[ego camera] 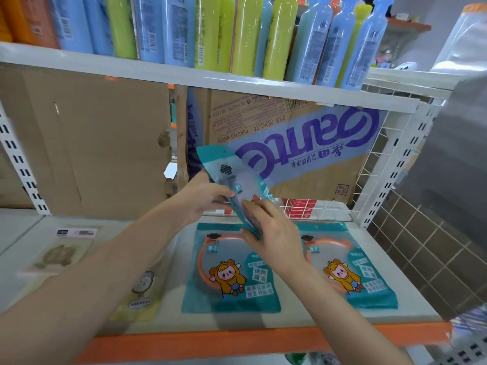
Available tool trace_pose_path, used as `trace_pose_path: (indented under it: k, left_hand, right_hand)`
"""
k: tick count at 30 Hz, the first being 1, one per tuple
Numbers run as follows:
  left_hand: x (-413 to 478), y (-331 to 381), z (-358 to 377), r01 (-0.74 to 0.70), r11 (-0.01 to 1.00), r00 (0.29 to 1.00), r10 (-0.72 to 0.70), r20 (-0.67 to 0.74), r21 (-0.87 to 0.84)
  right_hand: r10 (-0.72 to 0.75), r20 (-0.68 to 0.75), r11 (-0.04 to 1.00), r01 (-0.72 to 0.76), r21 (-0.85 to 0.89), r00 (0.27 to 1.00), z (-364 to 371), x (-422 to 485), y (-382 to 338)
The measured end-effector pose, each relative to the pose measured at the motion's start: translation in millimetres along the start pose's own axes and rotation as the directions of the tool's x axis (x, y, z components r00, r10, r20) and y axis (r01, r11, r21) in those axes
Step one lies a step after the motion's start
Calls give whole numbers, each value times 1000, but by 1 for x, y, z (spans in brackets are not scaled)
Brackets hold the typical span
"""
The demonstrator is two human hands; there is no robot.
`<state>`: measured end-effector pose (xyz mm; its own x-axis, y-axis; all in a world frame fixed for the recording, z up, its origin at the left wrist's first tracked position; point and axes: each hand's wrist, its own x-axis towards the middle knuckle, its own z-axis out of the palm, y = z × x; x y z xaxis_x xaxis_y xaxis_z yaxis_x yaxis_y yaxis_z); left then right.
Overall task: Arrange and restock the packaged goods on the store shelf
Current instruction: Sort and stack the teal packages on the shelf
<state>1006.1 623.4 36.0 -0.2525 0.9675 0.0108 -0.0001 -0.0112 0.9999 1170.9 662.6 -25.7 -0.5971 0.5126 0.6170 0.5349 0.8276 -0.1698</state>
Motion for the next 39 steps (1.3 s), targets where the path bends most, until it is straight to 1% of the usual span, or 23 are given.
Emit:
trace_pose_path:
  k: [1,2,4,5,6,7,8,10,11,13,16,20,22,25,27,29,32,35,39]
  left_hand:
    - [-1,-2,-4,-8,1000,1000,8,17,12]
    - [-2,-4,-8,-14,1000,999,13,43,23]
    - [-5,-5,-19,-29,998,994,24,110,47]
    - [-7,-5,-24,-37,997,989,27,144,63]
    - [-9,-5,-28,-44,996,984,29,177,81]
    - [-11,-6,-32,-49,994,978,29,209,94]
    - [-13,-6,-36,-53,994,971,29,238,97]
    - [-16,-6,-40,-52,994,960,24,280,94]
    - [-17,-6,-42,-54,993,955,22,295,101]
    - [-17,-7,-43,-59,991,949,18,314,122]
    - [-17,-10,-50,-43,988,953,-6,304,151]
    - [-13,-19,-62,-23,993,962,-9,271,114]
    - [-11,-26,-66,1,995,971,-24,237,98]
    - [-6,-43,-66,29,996,991,-40,129,86]
    - [-3,-55,-61,88,993,996,-90,25,76]
    - [1,-69,-56,160,981,987,-156,-38,115]
    - [6,-88,-48,239,946,971,-227,-77,217]
    - [10,-102,-44,314,926,949,-297,-109,211]
    - [13,-112,-46,340,898,940,-321,-114,280]
  right_hand:
    - [14,37,998,-17,65,999,-2,-2,1]
    - [53,73,987,-64,147,996,-5,-4,1]
    - [171,90,938,-190,290,981,-11,-4,9]
    - [248,91,906,-264,331,965,-15,-3,14]
    - [328,119,862,-348,369,937,-19,-2,20]
    - [388,179,802,-426,418,904,-21,-2,26]
    - [421,278,716,-504,483,864,-23,-1,33]
    - [394,494,522,-631,573,775,-23,-2,44]
    - [373,560,473,-671,572,740,-20,-4,49]
    - [363,614,436,-710,553,701,-18,-9,55]
    - [360,628,379,-723,578,690,-16,-15,58]
    - [317,624,400,-698,594,714,-14,-17,54]
    - [344,610,418,-698,581,714,-10,-18,53]
    - [429,590,406,-729,551,684,-1,-23,50]
    - [487,586,394,-761,515,648,5,-28,45]
    - [514,583,390,-777,495,629,10,-34,40]
    - [523,574,462,-776,430,630,17,-45,35]
    - [537,572,540,-774,330,619,27,-52,37]
    - [545,583,571,-776,269,603,40,-59,40]
